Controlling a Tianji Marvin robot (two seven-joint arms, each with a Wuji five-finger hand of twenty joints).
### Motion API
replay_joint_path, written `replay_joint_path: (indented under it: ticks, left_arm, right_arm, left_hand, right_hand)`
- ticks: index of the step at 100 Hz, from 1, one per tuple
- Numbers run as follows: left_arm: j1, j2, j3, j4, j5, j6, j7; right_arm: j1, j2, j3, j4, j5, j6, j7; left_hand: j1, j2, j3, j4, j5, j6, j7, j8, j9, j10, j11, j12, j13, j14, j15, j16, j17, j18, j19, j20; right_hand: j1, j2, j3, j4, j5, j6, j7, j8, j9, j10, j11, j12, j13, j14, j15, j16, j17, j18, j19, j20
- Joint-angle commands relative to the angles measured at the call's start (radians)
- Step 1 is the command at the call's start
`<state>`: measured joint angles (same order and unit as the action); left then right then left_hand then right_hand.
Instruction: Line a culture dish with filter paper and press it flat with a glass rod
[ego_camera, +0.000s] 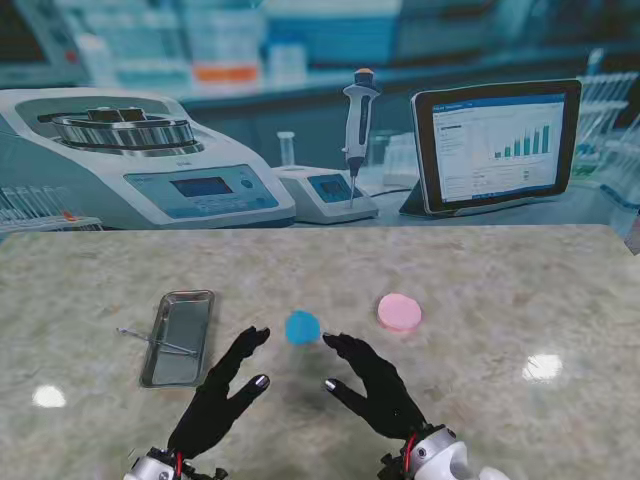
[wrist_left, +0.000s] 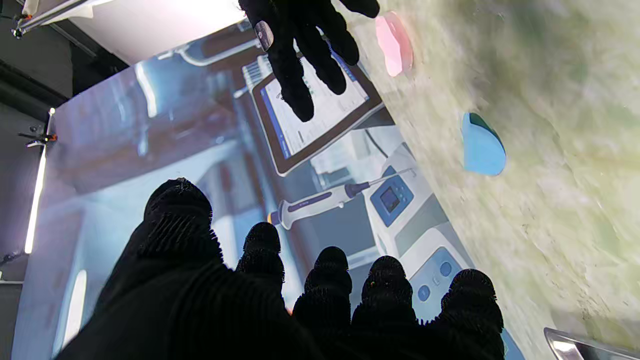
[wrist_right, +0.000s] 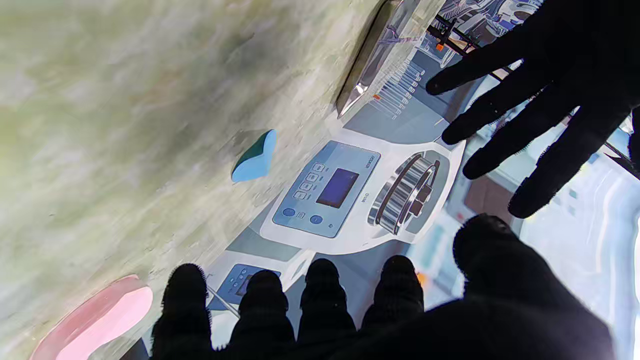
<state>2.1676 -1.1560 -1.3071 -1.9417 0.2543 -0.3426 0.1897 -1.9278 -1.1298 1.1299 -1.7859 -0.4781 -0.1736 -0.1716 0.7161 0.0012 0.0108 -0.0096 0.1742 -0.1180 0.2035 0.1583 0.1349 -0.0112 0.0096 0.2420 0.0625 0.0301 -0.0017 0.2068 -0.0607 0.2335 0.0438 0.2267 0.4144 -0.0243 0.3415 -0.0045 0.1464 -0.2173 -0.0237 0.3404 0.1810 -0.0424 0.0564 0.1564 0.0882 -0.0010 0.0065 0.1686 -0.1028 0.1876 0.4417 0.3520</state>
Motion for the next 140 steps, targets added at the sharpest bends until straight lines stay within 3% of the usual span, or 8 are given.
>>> replay_joint_path:
  ticks: [1, 115, 122, 124, 129, 132, 140]
  left_arm:
    - [0.009, 0.000, 0.000, -0.004, 0.000, -0.004, -0.001]
    - [0.071, 0.003, -0.031, -0.029, 0.006, -0.079, -0.003]
    - [0.075, 0.003, -0.035, -0.031, 0.006, -0.082, -0.002]
    - [0.077, 0.003, -0.036, -0.032, 0.006, -0.083, -0.003]
    - [0.082, 0.003, -0.040, -0.035, 0.006, -0.085, -0.006]
    - [0.086, 0.004, -0.043, -0.037, 0.006, -0.087, -0.009]
    - [0.093, 0.005, -0.049, -0.040, 0.007, -0.094, -0.014]
  right_arm:
    - [-0.008, -0.004, -0.001, -0.005, 0.002, 0.003, 0.000]
    - [-0.012, -0.006, 0.002, -0.010, -0.011, 0.005, -0.018]
    - [-0.012, -0.006, 0.002, -0.010, -0.012, 0.005, -0.018]
    - [-0.012, -0.006, 0.003, -0.011, -0.013, 0.006, -0.019]
    - [-0.012, -0.006, 0.004, -0.015, -0.015, 0.012, -0.018]
    - [-0.012, -0.006, 0.006, -0.019, -0.016, 0.016, -0.017]
    - [-0.011, -0.006, 0.014, -0.029, -0.023, 0.027, -0.016]
  left_hand:
    - [0.016, 0.032, -0.019, 0.011, -0.012, -0.019, 0.011, 0.000, -0.018, -0.030, -0.005, 0.003, -0.027, -0.005, 0.003, -0.002, -0.004, -0.010, -0.035, 0.007]
    - [0.019, 0.033, -0.020, 0.010, -0.005, -0.015, 0.017, 0.003, -0.017, -0.027, 0.001, 0.019, -0.027, -0.003, 0.006, 0.004, -0.004, -0.008, -0.034, 0.006]
    - [0.020, 0.032, -0.019, 0.010, -0.004, -0.014, 0.017, 0.003, -0.017, -0.026, 0.002, 0.021, -0.026, -0.002, 0.006, 0.004, -0.004, -0.008, -0.034, 0.006]
    - [0.019, 0.032, -0.020, 0.010, -0.004, -0.015, 0.017, 0.003, -0.016, -0.029, 0.002, 0.022, -0.026, -0.004, 0.006, 0.004, -0.004, -0.008, -0.034, 0.006]
    - [0.019, 0.033, -0.020, 0.010, -0.004, -0.015, 0.017, 0.003, -0.017, -0.028, 0.002, 0.023, -0.027, -0.003, 0.006, 0.004, -0.004, -0.008, -0.034, 0.006]
    - [0.018, 0.033, -0.020, 0.010, -0.004, -0.014, 0.017, 0.003, -0.016, -0.028, 0.003, 0.023, -0.027, -0.003, 0.005, 0.004, -0.004, -0.008, -0.034, 0.006]
    - [0.019, 0.031, -0.020, 0.010, -0.001, -0.015, 0.018, 0.003, -0.016, -0.026, 0.004, 0.026, -0.026, -0.003, 0.006, 0.005, -0.004, -0.008, -0.034, 0.006]
  right_hand:
    - [-0.022, -0.016, -0.002, 0.000, 0.004, -0.024, -0.006, -0.007, -0.022, -0.044, -0.006, 0.013, -0.007, -0.009, 0.006, 0.011, -0.018, 0.004, 0.014, 0.019]
    - [0.016, -0.019, 0.009, 0.006, 0.000, -0.020, 0.010, 0.043, -0.009, -0.044, 0.037, 0.026, 0.000, -0.015, 0.026, 0.017, -0.016, 0.004, 0.045, 0.037]
    - [0.066, -0.023, 0.037, 0.024, 0.000, -0.023, 0.011, 0.051, -0.009, -0.046, 0.041, 0.025, 0.000, -0.016, 0.028, 0.017, -0.016, 0.003, 0.047, 0.037]
    - [0.085, -0.026, 0.046, 0.063, -0.003, -0.025, 0.014, 0.075, -0.010, -0.048, 0.047, 0.019, 0.000, -0.016, 0.030, 0.015, -0.018, 0.003, 0.051, 0.037]
    - [0.114, -0.026, 0.063, 0.087, -0.003, -0.029, 0.014, 0.087, -0.010, -0.051, 0.049, 0.017, 0.000, -0.017, 0.030, 0.014, -0.017, 0.002, 0.053, 0.037]
    - [0.113, -0.029, 0.072, 0.122, -0.004, -0.030, 0.011, 0.104, -0.009, -0.050, 0.051, 0.012, 0.000, -0.018, 0.031, 0.013, -0.017, 0.002, 0.057, 0.035]
    - [0.113, -0.034, 0.071, 0.129, -0.002, -0.027, 0.013, 0.113, -0.005, -0.050, 0.056, 0.013, 0.002, -0.016, 0.033, 0.013, -0.016, 0.003, 0.059, 0.036]
